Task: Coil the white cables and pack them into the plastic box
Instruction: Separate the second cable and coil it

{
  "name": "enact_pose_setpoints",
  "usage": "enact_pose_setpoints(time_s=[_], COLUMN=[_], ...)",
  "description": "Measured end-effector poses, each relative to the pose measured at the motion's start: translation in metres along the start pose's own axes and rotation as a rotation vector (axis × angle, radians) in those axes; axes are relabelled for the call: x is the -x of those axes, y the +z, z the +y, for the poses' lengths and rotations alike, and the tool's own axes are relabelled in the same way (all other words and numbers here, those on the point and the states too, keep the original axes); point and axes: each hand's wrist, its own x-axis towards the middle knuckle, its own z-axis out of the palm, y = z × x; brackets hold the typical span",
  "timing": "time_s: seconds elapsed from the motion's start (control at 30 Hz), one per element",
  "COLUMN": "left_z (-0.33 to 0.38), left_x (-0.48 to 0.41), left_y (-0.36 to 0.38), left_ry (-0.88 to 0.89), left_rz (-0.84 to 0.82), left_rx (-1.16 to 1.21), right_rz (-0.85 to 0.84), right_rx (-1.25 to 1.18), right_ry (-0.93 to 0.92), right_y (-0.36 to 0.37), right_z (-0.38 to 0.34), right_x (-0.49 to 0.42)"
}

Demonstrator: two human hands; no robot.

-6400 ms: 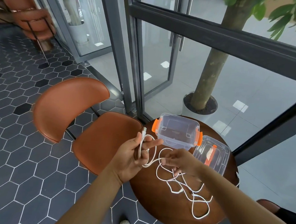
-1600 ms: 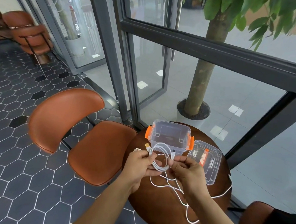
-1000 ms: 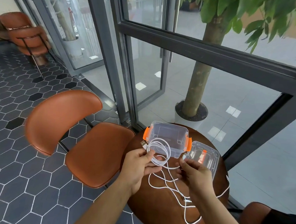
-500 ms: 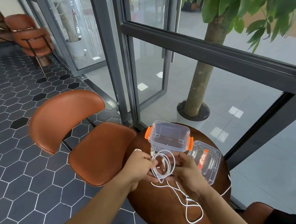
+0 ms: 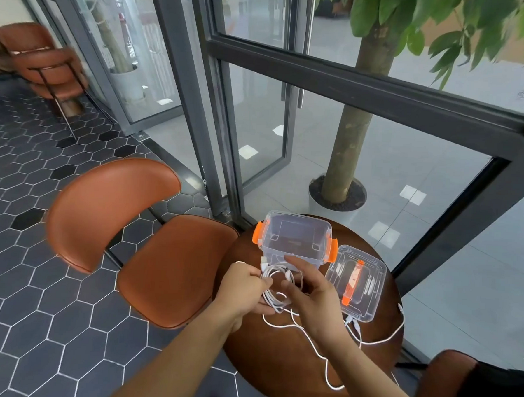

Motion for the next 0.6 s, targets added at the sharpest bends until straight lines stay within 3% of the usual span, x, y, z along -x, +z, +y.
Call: enact_pose_setpoints(time_s=[0.2, 0.37, 0.43, 0.53, 0.6], left_z=[0.001, -0.001, -0.003, -0.006, -0.007], left_x=[0.000, -0.001, 0.000, 0.000, -0.001], left_y=[-0.001, -0.004, -0.003, -0.001, -0.002], left_ry=[-0.016, -0.024, -0.016, -0.004, -0.035], left_rz=[-0.002, 0.010, 0.028, 0.067, 0.079], left_rx=[0.072, 0.093, 0.085, 0.074, 0.145], right_rz=[0.071, 0.157, 0.203, 0.239, 0.225], right_rx=[0.010, 0.163, 0.242, 0.480, 0.436], right_ry=[-0.036, -0.156, -0.245, -0.519, -0.564], right_y=[0.000, 0.002, 0.003, -0.001, -0.003], right_z=[-0.006, 0.002, 0.000, -0.007, -0.014], right_x=[-0.003, -0.010, -0.008, 0.000, 0.006])
